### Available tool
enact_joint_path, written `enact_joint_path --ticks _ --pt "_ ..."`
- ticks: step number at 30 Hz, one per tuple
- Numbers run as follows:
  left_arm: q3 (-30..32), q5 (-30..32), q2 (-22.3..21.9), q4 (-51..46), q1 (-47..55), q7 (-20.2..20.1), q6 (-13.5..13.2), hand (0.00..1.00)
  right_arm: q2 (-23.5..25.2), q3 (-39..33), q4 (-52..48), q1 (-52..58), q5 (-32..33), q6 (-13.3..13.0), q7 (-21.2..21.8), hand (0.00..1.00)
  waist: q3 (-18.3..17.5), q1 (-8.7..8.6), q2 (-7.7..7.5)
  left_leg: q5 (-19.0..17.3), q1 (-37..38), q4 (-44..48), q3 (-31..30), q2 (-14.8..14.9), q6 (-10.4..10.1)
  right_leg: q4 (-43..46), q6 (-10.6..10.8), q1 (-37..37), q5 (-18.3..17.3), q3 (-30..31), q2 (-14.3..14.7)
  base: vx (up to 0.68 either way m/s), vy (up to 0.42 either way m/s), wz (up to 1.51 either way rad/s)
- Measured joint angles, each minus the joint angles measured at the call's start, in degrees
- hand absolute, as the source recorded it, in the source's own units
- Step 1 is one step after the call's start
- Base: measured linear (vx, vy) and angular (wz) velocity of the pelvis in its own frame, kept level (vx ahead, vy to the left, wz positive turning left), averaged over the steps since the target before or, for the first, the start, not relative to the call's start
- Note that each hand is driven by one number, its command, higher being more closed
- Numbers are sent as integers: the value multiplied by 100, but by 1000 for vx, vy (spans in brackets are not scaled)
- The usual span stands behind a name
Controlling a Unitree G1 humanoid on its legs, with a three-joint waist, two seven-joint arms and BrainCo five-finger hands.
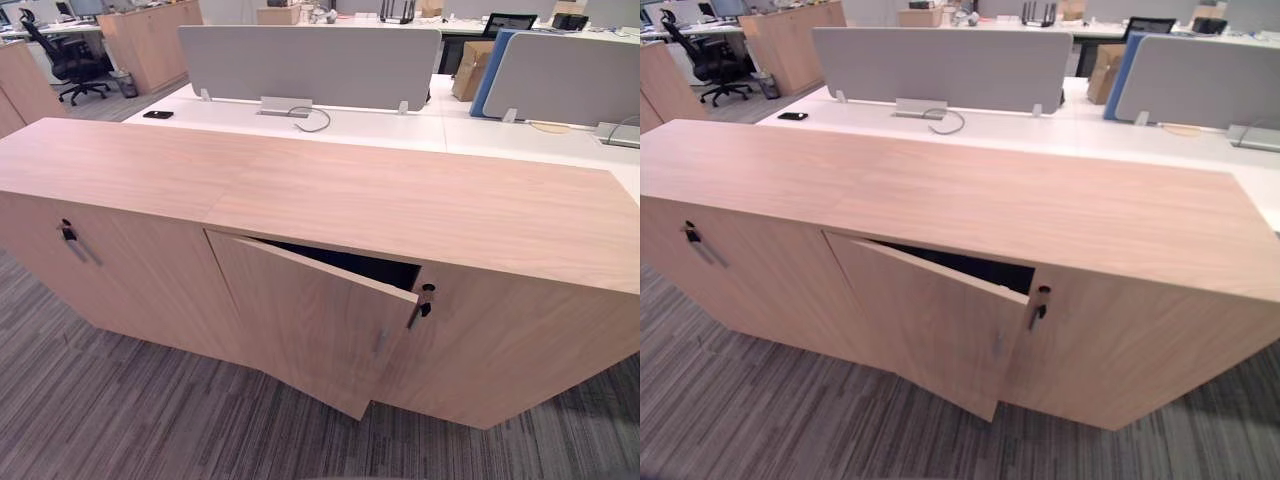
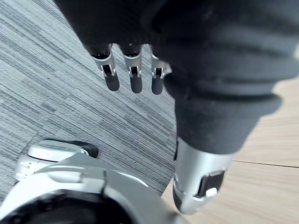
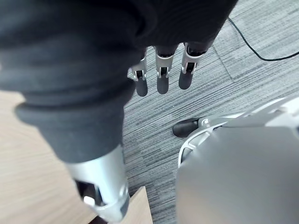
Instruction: Walk over to the cabinet, pick up the folder, carry it to the office cabinet, place the folder inside the office cabinet, then close the office cabinet door
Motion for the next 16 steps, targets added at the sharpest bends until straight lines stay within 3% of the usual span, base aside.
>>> enact_joint_path --ticks 4,9,16 --pt "-137 1 44 -19 1 7 5 0 32 29 -1 63 4 0 -60 0 -42 -26 -3 15 120 -157 123 -2 -9 -116 35 23 54 74 19 30 15 -17" --pt "-1191 261 387 -845 -87 42 -18 0 -4 253 -8 118 -2 -1 -89 0 -59 -56 -13 19 142 -259 143 -40 -3 -216 64 27 89 90 10 3 10 -2" --pt "-1214 286 359 -824 -375 48 -70 0 -23 303 -1 105 -3 -1 -134 0 -75 -75 -43 16 145 -305 145 -56 0 -242 55 2 107 102 11 0 9 -2"
